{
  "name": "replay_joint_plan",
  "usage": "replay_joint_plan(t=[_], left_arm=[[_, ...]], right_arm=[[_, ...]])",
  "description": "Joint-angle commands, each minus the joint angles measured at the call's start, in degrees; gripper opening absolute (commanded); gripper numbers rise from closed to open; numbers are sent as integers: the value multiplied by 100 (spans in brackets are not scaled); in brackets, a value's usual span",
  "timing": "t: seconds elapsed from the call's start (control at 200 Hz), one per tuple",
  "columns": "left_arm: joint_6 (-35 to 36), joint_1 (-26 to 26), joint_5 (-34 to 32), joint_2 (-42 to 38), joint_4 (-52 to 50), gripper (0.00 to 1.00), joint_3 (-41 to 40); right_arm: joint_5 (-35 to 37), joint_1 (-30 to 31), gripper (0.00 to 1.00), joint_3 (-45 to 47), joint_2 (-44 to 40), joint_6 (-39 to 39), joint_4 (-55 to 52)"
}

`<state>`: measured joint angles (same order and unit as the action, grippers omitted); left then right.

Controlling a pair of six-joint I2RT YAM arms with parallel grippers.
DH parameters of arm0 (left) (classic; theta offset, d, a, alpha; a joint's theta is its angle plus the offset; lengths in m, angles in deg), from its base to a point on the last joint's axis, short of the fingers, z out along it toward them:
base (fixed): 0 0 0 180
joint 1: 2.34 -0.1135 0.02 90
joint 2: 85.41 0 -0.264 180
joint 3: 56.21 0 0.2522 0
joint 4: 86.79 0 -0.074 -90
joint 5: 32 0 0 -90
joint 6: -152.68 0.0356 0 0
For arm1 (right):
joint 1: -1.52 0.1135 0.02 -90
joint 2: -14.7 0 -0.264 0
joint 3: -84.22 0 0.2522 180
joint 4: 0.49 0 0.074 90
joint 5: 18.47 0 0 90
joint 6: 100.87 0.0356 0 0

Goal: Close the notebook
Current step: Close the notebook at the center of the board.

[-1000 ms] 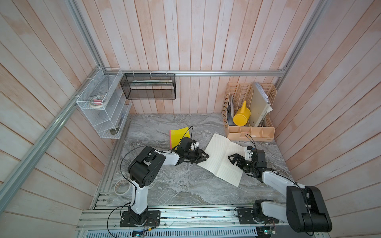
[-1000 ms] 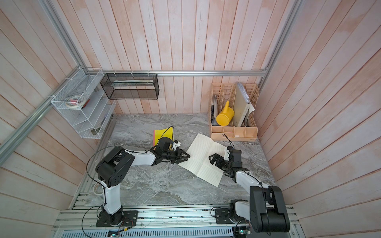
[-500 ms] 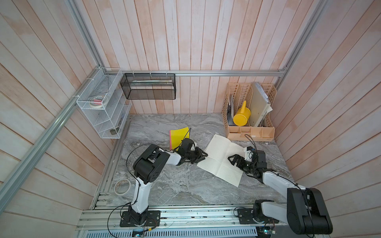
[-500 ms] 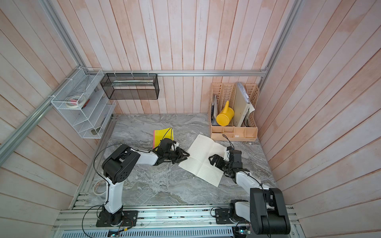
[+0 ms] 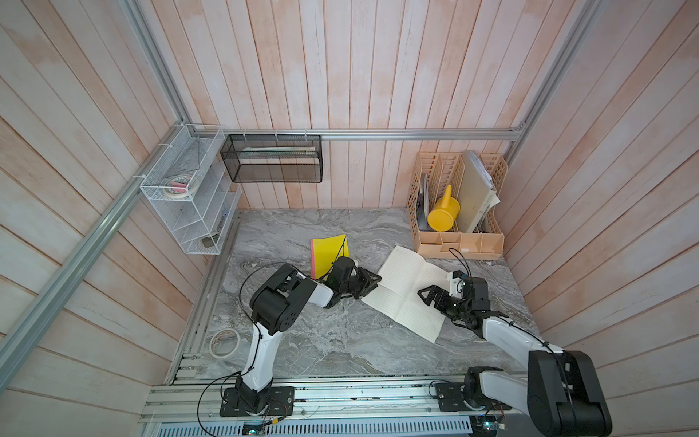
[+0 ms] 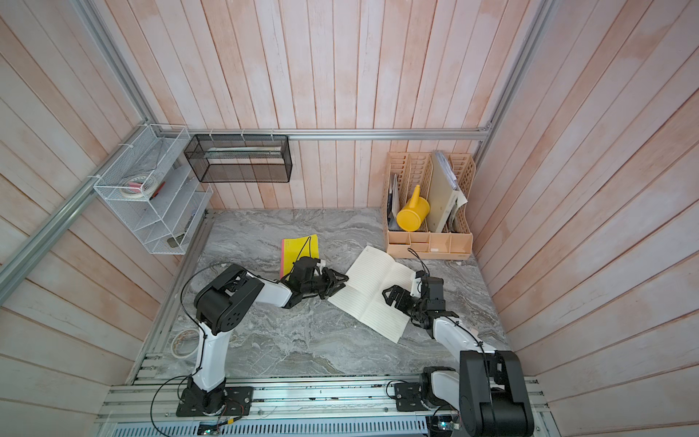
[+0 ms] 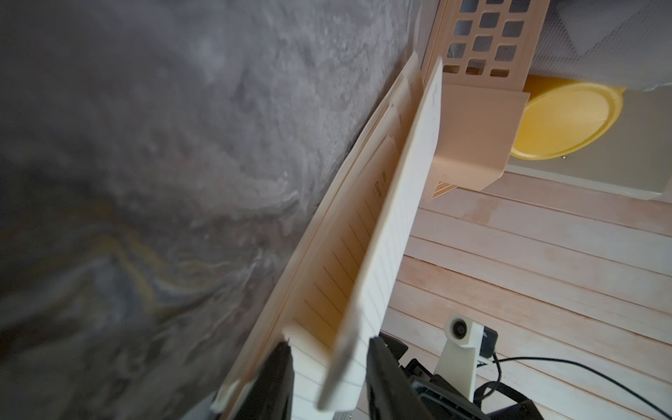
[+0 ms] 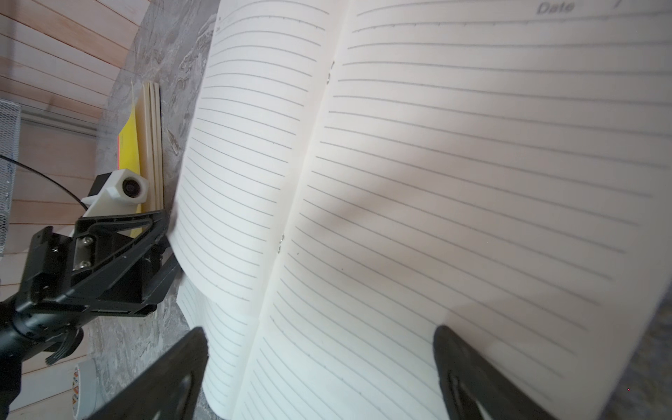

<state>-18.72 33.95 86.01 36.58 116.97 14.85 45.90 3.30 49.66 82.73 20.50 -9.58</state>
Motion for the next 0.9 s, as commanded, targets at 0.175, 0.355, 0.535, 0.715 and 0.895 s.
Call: replay_joint_plan(t=[0.175,0.355,0.535,0.715,0.895], left_arm=[[-405,96,-486,397,634,37,-212],[-142,132,-419,507,696,15,46],[135,154,-447,326,829,0,-85],[525,148,-267,-201,1346,0,-456],[403,132,-166,-877,1981,0,-974]], right_arm=[[-100,-20,98,150,-27,-44,-312],[-122,-21,98,159,-27,-52,-321],[-189,-20,98,237,-27,-50,-199],[-242,-20,98,48,-361,-237,-291],[68,-11,98,-448,-847,-387,-1017]])
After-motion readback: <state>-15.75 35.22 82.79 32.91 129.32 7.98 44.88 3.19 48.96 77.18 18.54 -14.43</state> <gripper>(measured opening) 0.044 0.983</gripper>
